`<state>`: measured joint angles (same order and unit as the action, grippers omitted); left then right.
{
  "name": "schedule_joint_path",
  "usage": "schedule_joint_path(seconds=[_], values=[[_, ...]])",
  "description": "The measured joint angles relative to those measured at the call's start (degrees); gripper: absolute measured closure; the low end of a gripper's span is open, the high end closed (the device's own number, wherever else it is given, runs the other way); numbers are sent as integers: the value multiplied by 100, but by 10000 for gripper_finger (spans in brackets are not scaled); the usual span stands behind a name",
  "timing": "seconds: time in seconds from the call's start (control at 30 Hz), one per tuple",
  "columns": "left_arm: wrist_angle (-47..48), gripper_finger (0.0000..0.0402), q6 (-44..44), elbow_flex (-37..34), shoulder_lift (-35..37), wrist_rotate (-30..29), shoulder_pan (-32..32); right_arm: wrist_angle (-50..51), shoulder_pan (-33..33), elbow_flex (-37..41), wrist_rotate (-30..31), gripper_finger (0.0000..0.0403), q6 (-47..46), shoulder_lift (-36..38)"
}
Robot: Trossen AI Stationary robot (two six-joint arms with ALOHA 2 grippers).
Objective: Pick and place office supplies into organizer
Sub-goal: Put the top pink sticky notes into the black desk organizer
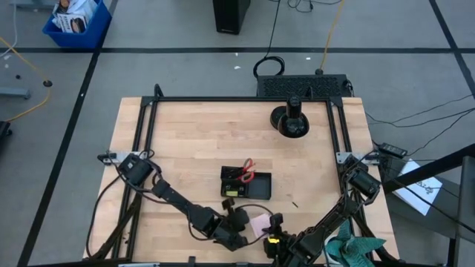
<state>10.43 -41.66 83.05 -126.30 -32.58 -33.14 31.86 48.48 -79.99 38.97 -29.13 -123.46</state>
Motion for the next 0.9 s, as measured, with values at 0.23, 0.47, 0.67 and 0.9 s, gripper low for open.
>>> schedule_joint_path(seconds=[0.23,0.47,0.67,0.9], values=[[36,396,-721,20,-193,-299,-70,36,-1,0,1,284,-28,0],[11,399,-950,20,-201,-274,-26,53,-1,0,-14,284,-31,-2],[-209,399,-713,22,-265,-70,25,108,-1,0,-36,278,9,-2],[-480,399,-459,28,-359,175,50,143,-12,2,-34,270,34,-2]])
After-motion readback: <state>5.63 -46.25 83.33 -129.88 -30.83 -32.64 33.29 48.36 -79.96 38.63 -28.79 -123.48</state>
